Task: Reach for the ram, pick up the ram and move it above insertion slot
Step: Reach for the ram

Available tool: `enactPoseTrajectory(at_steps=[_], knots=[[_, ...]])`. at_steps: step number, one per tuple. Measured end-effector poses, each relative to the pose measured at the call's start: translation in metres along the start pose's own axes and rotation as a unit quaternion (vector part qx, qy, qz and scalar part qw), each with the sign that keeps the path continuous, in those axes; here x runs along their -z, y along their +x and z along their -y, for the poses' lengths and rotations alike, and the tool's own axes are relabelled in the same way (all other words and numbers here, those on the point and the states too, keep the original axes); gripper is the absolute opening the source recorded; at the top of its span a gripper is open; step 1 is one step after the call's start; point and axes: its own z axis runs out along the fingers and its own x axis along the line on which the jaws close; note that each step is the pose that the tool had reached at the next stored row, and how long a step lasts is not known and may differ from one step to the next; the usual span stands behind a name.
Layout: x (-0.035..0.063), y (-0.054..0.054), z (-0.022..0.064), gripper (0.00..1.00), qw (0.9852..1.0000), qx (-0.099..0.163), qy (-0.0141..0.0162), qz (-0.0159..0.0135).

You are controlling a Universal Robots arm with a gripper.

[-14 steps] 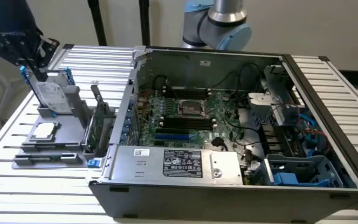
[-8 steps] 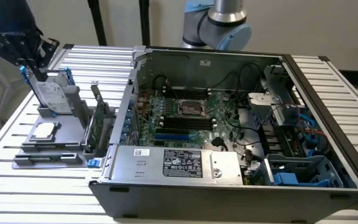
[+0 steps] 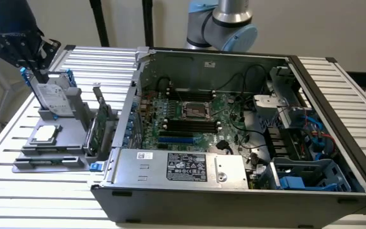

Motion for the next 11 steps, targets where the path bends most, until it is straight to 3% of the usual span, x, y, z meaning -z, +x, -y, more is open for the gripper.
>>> enactPoseTrajectory(at_steps=[3,11], knots=[[0.0002,0.0,0.0053,0.11,1.0,0.0,0.0,0.0],[0.0015,0.001,0.0405,0.11,1.0,0.0,0.0,0.0]])
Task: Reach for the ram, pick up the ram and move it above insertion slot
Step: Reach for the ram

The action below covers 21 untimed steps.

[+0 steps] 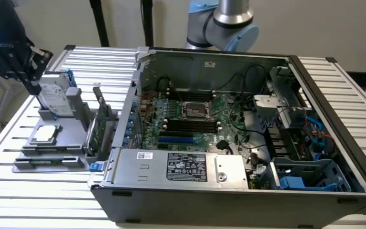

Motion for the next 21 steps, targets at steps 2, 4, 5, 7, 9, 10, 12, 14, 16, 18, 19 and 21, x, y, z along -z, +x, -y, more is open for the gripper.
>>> enactPoseTrajectory(at_steps=[2,4,5,7,9,10,12,14,16,18,19,21], knots=[[0.0003,0.001,0.0075,0.11,1.0,0.0,0.0,0.0],[0.0005,0.002,0.0132,0.11,1.0,0.0,0.0,0.0],[0.0006,0.002,0.0159,0.11,1.0,0.0,0.0,0.0],[0.0008,0.003,0.0211,0.11,1.0,0.001,0.0,0.0],[0.0009,0.005,0.026,0.11,1.0,0.001,0.0,0.0],[0.001,0.005,0.0286,0.11,1.0,0.001,0.0,0.0],[0.001,0.006,0.0333,0.11,1.0,0.001,0.0,-0.0001],[0.0011,0.007,0.0377,0.11,1.0,0.002,0.0,-0.0001],[0.001,0.008,0.042,0.11,1.0,0.003,0.0,-0.0001],[0.001,0.009,0.0465,0.11,1.0,0.004,0.0,-0.0001],[0.001,0.009,0.0469,0.11,1.0,0.004,0.0,-0.0001],[0.001,0.009,0.0469,0.11,1.0,0.004,0.0,-0.0001]])
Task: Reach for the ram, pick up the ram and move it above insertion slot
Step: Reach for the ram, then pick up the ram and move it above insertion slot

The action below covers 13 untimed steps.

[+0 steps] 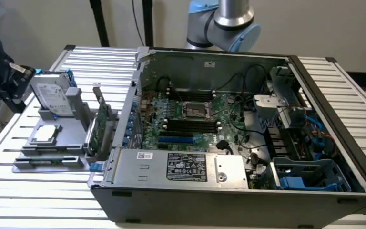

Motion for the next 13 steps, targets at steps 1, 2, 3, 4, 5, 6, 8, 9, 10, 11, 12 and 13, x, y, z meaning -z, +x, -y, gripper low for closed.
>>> enactPoseTrajectory(at_steps=[1,2,3,4,5,6,8,9,10,11,12,13], knots=[[0.0,0.0,0.0,0.11,1.0,0.0,0.0,0.0],[0.0,0.0,0.0,0.11,1.0,0.0,0.0,0.0],[0.0,0.0,0.0,0.11,1.0,0.0,0.0,0.0],[0.0001,0.0,0.0,0.11,1.0,0.004,0.0,-0.0002],[0.0,0.0,0.0,0.11,0.9999,0.013,0.0,-0.0005],[0.0,0.0,0.0,0.11,0.9998,0.022,0.0001,-0.0009],[0.0,0.0,-0.0001,0.11,0.9992,0.041,0.0,-0.0015],[0.0001,0.0,-0.0001,0.11,0.9988,0.05,0.0001,-0.0019],[0.0,0.0,0.0,0.11,0.9983,0.059,0.0001,-0.0022],[0.0,0.0,-0.0001,0.11,0.9977,0.067,0.0001,-0.0026],[0.0,0.0,-0.0001,0.11,0.9971,0.076,0.0001,-0.0029],[0.0,0.0,-0.0001,0.11,0.9963,0.085,0.0001,-0.0032]])
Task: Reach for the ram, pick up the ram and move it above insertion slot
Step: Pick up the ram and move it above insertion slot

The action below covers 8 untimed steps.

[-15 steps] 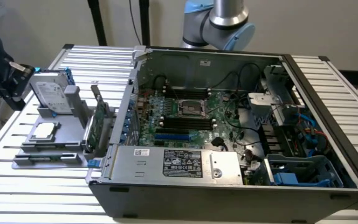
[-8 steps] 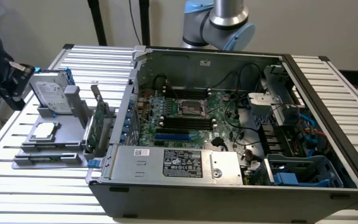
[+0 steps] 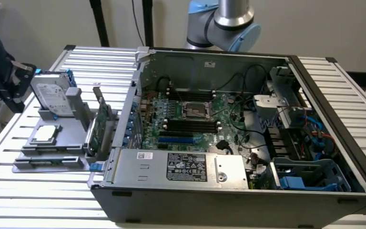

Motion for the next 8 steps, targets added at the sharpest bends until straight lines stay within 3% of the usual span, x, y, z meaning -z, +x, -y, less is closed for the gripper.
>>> enactPoseTrajectory(at_steps=[4,8], knots=[[0.0,0.0,0.0,0.11,0.9993,0.037,0.0,-0.0015],[0.0,0.0,0.0,0.11,0.9973,0.073,0.0,-0.0028]])
